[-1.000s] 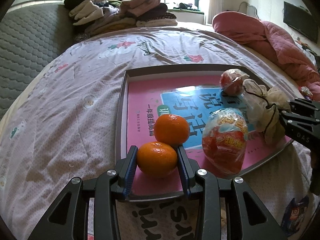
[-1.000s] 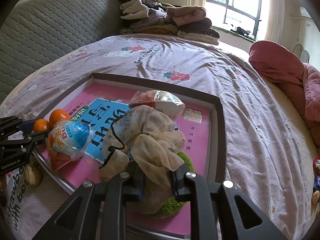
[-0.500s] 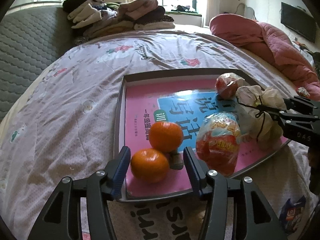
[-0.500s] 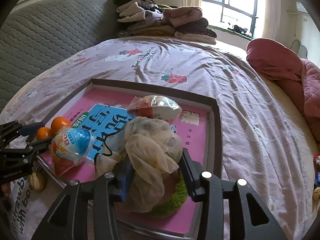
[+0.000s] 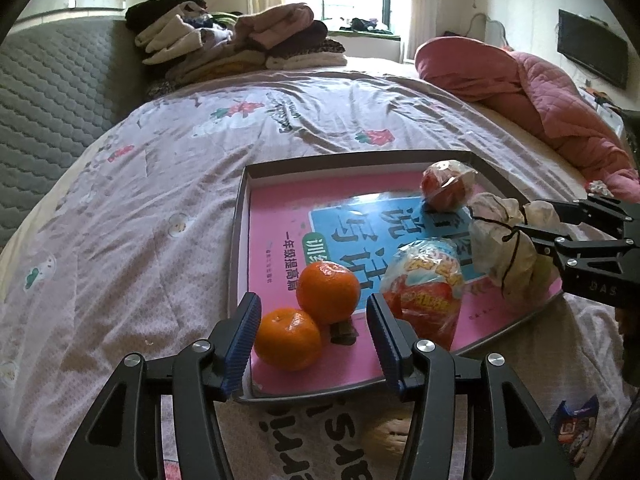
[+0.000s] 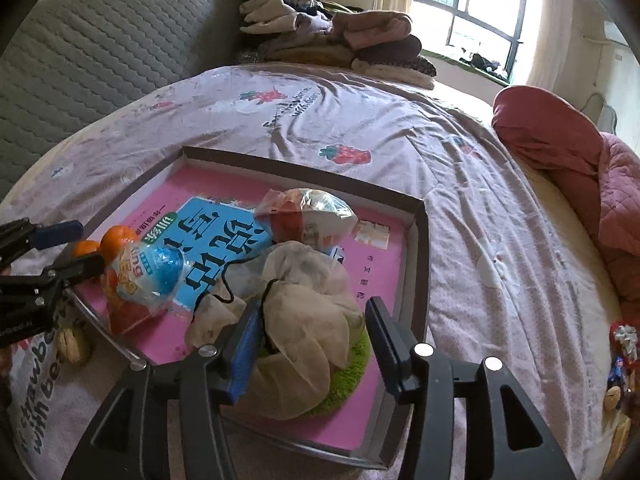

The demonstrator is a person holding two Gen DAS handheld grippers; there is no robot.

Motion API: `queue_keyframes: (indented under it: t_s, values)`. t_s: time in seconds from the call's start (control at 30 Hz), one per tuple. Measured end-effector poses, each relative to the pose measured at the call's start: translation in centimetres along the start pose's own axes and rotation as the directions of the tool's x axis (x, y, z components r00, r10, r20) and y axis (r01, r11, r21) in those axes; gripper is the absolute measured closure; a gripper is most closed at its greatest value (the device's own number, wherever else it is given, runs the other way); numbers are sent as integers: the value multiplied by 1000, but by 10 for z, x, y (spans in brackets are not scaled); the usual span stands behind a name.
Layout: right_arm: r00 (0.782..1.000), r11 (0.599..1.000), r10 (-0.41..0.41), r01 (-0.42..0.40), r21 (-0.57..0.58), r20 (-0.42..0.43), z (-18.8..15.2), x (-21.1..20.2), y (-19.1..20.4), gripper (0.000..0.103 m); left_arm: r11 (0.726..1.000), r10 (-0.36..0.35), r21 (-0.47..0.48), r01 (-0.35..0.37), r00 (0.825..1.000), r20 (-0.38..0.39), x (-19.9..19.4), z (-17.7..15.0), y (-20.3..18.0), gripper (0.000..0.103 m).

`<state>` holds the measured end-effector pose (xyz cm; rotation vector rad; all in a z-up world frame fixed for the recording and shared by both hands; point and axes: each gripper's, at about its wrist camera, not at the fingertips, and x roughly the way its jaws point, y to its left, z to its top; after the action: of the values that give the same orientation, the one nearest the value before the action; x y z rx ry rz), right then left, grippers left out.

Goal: Organize objects
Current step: 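Open the left tool off the mandarin while the right tool releases the mesh bag, then withdraw the left tool from the tray while the right tool moves to the blue Oreo pack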

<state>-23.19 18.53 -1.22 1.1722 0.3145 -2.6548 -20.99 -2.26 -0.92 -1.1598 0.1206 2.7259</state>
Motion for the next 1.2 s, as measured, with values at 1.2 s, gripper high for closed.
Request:
queue_keyframes:
  t_s: [1.2]
  values:
    - [972,991,117,-129,45,206,-11,-100,9,36,999,-28,21,26,994,109,-67,-3,-18,40]
